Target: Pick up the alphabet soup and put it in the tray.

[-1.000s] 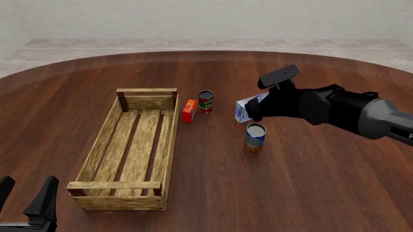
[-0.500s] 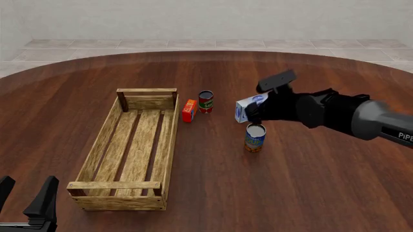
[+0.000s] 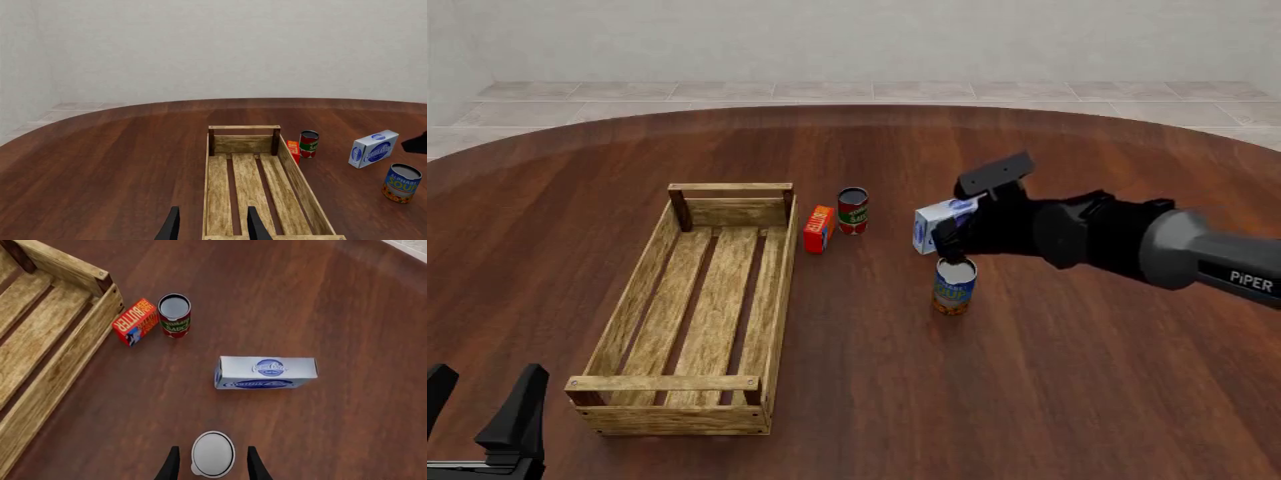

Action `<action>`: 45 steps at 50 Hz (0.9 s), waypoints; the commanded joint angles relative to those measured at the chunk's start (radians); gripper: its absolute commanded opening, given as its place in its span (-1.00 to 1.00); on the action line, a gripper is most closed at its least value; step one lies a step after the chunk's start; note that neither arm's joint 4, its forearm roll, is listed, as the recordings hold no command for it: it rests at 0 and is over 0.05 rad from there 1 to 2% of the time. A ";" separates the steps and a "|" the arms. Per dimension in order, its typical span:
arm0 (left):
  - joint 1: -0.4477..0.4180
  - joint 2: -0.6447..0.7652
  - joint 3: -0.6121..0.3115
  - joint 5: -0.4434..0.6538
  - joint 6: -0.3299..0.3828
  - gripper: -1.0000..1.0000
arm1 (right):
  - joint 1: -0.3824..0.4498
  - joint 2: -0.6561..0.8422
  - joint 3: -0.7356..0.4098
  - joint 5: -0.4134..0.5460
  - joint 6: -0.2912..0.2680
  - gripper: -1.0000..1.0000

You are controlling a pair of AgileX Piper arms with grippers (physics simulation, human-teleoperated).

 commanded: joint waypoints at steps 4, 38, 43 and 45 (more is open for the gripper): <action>0.000 0.000 0.000 0.000 0.000 1.00 | -0.005 0.013 0.010 -0.011 -0.001 1.00; 0.000 0.000 0.000 0.000 0.000 1.00 | 0.001 0.071 -0.007 -0.023 -0.003 1.00; 0.000 0.000 0.000 0.000 0.000 1.00 | 0.001 0.075 -0.008 -0.023 -0.002 1.00; 0.000 0.000 0.000 0.000 0.000 1.00 | -0.001 0.077 -0.008 -0.025 -0.003 1.00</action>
